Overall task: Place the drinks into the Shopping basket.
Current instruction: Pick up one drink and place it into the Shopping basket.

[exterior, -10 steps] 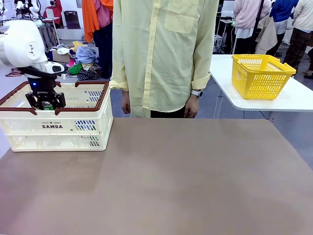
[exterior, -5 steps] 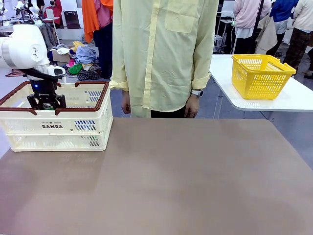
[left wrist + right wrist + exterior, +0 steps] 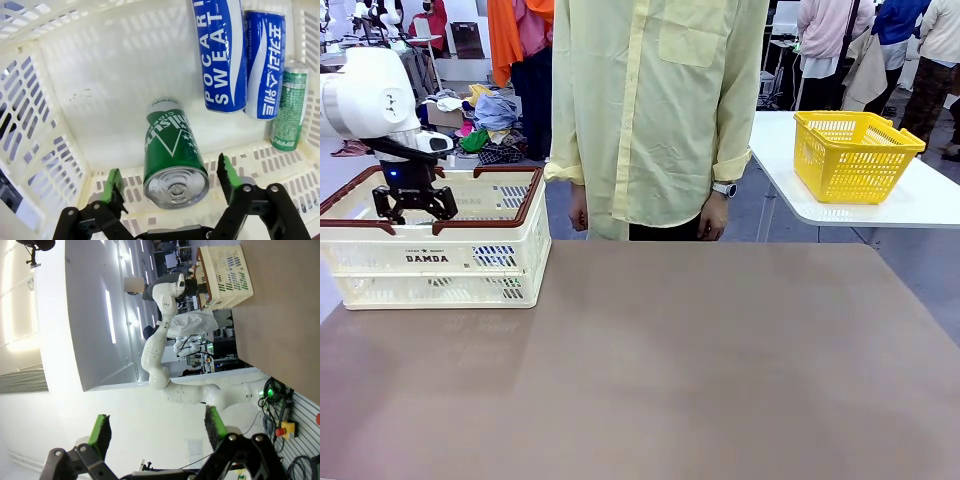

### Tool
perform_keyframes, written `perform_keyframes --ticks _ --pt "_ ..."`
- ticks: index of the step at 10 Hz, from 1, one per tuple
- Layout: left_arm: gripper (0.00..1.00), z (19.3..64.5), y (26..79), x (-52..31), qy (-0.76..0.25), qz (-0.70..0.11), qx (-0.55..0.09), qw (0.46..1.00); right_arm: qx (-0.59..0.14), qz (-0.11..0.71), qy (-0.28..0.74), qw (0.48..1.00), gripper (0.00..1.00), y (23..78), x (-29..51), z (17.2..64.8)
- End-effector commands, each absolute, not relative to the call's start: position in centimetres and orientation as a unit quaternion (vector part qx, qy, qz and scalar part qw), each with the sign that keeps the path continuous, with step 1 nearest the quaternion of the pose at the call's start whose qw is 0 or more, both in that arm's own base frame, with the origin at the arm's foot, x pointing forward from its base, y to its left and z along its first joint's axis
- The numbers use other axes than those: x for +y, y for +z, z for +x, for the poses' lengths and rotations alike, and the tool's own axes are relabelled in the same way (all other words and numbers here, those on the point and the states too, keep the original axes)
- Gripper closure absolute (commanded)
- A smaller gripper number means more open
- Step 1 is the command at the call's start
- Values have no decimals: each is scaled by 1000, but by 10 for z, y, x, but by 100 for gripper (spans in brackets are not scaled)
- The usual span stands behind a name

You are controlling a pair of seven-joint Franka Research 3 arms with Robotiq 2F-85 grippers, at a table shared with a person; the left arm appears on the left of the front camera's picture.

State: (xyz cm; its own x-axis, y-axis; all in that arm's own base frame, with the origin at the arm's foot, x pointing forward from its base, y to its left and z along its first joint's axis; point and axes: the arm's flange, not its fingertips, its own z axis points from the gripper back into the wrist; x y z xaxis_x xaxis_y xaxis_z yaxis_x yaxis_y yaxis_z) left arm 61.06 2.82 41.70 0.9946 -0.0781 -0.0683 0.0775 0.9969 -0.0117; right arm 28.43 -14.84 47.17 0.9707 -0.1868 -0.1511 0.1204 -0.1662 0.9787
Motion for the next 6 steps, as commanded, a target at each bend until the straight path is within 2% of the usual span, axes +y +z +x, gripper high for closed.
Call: perform_keyframes --ticks 1,3,6 --pt "0 612 421 32 -41 -4 32 999 -19 757 -121 642 0 477 -149 285" --pt "0 604 436 37 -66 -30 24 997 -19 757 -121 642 0 477 -149 285" --pt "0 555 534 56 -116 -134 -21 984 -19 757 -121 642 0 477 -149 285"
